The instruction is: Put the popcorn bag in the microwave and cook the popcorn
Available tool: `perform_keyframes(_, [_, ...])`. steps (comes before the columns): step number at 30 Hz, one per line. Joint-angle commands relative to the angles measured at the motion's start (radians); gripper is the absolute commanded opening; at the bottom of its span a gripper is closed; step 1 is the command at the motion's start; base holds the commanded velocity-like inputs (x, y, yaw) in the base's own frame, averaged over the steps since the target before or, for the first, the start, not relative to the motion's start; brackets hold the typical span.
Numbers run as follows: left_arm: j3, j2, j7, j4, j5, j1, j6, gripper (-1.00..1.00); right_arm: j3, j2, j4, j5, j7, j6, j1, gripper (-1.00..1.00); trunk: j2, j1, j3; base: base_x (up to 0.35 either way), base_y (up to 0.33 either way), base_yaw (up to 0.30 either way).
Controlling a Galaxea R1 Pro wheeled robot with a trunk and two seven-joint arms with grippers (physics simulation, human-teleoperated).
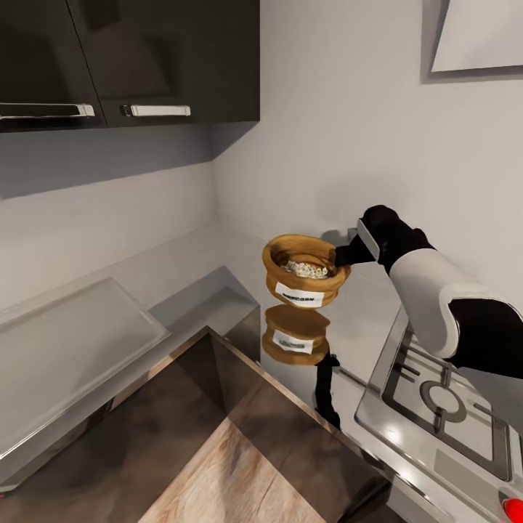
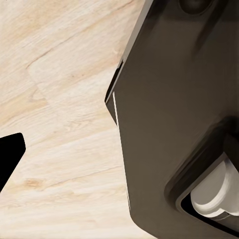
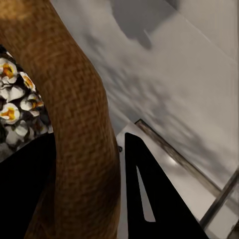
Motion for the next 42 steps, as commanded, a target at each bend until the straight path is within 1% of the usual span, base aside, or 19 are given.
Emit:
perform_keyframes(1, [0.000, 0.000, 0.003, -0.001, 0.004, 0.000, -0.002, 1.00, 0.000, 0.001, -0.002, 0.009, 0.010, 0.004, -0.001, -1.00, -0.001, 0.000, -0.001, 0.000, 0.000, 0.000])
perform_keyframes(4, [-0.002, -0.001, 0.003, -0.001, -0.001, 0.000, -0.002, 1.00, -0.001, 0.003, -0.031, 0.007, 0.010, 0.004, -0.001, -1.00, -0.001, 0.000, -0.001, 0.000, 0.000, 0.000])
perform_keyframes(11, [-0.003, -0.002, 0.003, -0.001, -0.003, 0.000, -0.003, 1.00, -0.001, 0.004, -0.035, 0.007, 0.010, 0.004, -0.001, -1.00, -0.001, 0.000, -0.001, -0.071, 0.000, 0.000])
perform_keyframes(16, [-0.001, -0.002, 0.003, -0.001, -0.002, 0.000, -0.003, 1.00, -0.001, 0.007, -0.035, 0.007, 0.010, 0.004, -0.001, -1.00, -0.001, 0.000, -0.001, -0.317, 0.000, 0.000])
perform_keyframes(21, [-0.001, -0.002, 0.003, -0.001, -0.002, 0.000, -0.003, 1.00, -0.003, 0.003, -0.036, 0.007, 0.011, 0.004, -0.001, -1.00, -0.001, 0.000, -0.001, -0.338, 0.000, 0.000])
perform_keyframes(23, [-0.001, -0.002, 0.003, -0.001, -0.004, 0.000, -0.003, 1.00, -0.003, 0.012, -0.037, 0.007, 0.012, 0.004, -0.001, -1.00, -0.001, 0.000, -0.001, -0.339, 0.000, 0.000])
perform_keyframes(27, [-0.001, -0.002, 0.003, -0.001, -0.004, 0.000, -0.003, 1.00, -0.003, 0.017, -0.048, 0.007, 0.012, 0.004, -0.001, -1.00, -0.001, 0.000, -0.001, -0.338, 0.000, 0.000])
perform_keyframes(37, [-0.001, -0.003, 0.003, -0.001, -0.004, 0.000, -0.003, 1.00, -0.003, 0.016, -0.049, 0.007, 0.012, 0.004, -0.001, -1.00, -0.001, 0.000, -0.001, -0.338, 0.000, 0.000])
perform_keyframes(42, [-0.001, -0.003, 0.003, -0.001, -0.004, 0.000, -0.003, 1.00, -0.003, 0.011, -0.049, 0.007, 0.012, 0.004, -0.001, -1.00, -0.001, 0.000, -0.001, -0.338, 0.000, 0.000])
